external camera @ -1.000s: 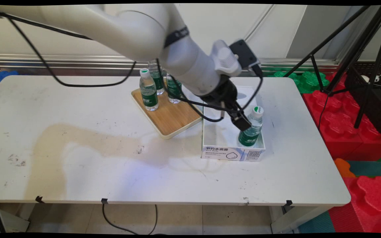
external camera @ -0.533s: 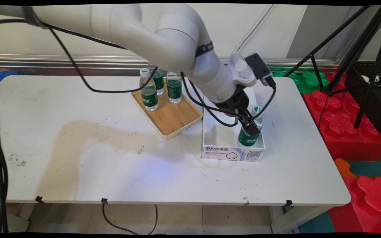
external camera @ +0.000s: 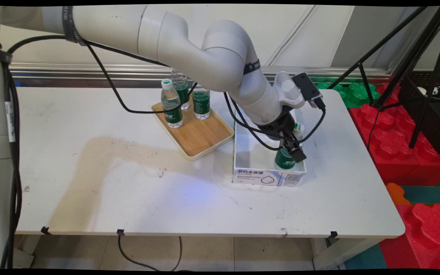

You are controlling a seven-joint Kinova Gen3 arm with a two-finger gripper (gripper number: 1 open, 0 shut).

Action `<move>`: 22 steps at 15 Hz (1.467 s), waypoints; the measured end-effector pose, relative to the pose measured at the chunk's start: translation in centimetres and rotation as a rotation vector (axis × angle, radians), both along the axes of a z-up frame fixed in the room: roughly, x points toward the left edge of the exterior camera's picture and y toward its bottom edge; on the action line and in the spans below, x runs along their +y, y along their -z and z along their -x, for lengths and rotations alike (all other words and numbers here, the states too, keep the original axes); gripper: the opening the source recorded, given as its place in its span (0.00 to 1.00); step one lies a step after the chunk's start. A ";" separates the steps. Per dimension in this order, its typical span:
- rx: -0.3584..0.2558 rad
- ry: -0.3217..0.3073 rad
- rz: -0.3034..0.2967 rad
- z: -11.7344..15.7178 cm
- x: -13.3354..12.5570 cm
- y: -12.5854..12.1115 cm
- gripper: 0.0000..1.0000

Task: Pick up the green bottle from the white box, then place the picked object on the tray

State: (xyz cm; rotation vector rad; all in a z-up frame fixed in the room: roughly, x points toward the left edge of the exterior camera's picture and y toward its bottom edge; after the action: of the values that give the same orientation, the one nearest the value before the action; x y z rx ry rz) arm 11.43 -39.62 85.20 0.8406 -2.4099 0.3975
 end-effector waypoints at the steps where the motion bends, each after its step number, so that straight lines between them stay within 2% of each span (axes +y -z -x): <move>1: 0.003 0.000 -0.002 0.1 -0.1 0.2 1.00; 2: 0.004 0.000 -0.001 0.1 -0.2 0.3 0.00; 6: 0.003 -0.001 0.004 -0.2 0.1 0.4 0.00; 10: 0.014 -0.012 0.020 -1.3 1.0 -0.8 0.00; 16: 0.081 -0.014 0.105 -3.5 3.2 -6.4 0.00; 22: 0.151 -0.013 0.195 -8.1 6.2 -13.1 0.00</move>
State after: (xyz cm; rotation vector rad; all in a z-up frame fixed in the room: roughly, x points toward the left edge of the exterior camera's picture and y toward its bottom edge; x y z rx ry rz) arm 19.51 -33.42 98.34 0.7711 -2.1874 0.5449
